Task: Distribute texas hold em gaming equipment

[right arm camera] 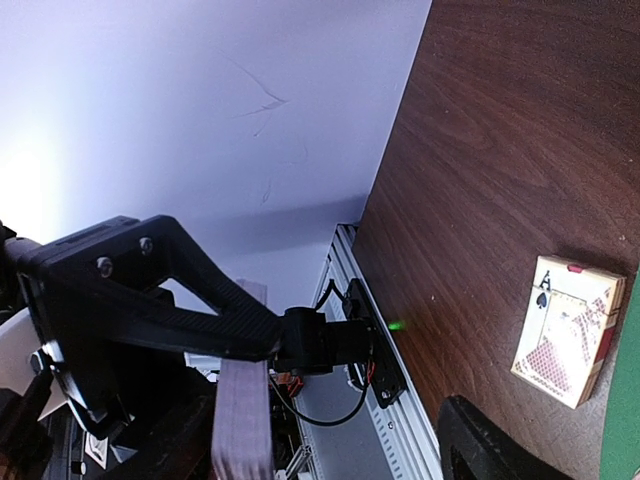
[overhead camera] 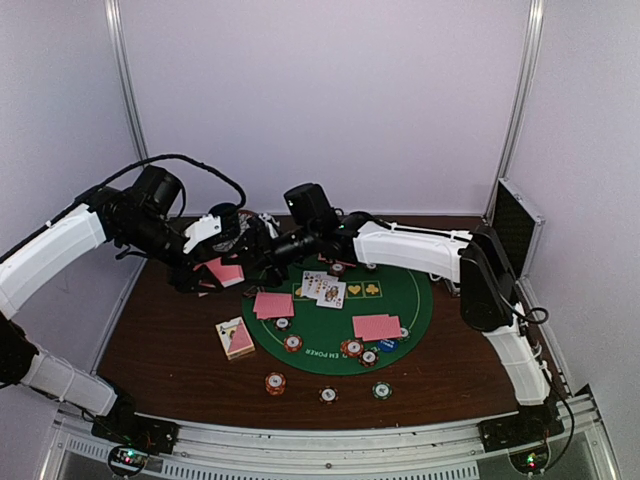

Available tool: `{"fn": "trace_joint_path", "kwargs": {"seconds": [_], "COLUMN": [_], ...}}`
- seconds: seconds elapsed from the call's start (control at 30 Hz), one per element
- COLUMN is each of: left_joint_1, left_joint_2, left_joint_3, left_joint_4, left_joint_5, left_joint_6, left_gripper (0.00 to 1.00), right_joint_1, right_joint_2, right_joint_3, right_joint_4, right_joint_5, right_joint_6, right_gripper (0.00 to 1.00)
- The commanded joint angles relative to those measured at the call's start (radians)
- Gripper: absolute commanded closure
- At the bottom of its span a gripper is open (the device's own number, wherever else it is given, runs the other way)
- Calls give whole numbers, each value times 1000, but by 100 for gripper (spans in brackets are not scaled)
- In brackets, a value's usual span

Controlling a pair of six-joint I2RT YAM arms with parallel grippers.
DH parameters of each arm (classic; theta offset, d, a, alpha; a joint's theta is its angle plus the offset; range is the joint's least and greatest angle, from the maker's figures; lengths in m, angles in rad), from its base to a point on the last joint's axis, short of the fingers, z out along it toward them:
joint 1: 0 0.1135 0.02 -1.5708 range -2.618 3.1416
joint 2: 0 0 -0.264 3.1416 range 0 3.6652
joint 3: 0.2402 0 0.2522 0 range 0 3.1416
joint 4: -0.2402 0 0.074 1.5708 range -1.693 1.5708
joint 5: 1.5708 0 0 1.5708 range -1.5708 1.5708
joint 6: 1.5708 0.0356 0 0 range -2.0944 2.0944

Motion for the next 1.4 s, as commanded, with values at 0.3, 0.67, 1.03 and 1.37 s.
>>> {"fn": "trace_joint_path", "kwargs": {"seconds": [0.3,0.67,1.03,1.37], "left_joint_1": [-9,-9,-9,-9], "left_joint_2": [-24,-33,-24,-8], "left_joint_3": [20,19,12,15], "left_joint_4": [2,-7,-10,-31], "left_joint_5": [27,34,18,4], "left_joint_6": [16,21,19,19], "left_gripper": [100,100,100,100], "right_joint_1": [15,-43,-46,-60], "right_joint_2": [49,-50,-136,-186], "right_joint_3": [60,-118,-166,-233], "right_joint_4": [-92,-81,66,174], "right_joint_5": [9,27,-13,-30], "right_joint_6": [-51,-92,-2,67], "right_gripper": [25,40,45,64]}}
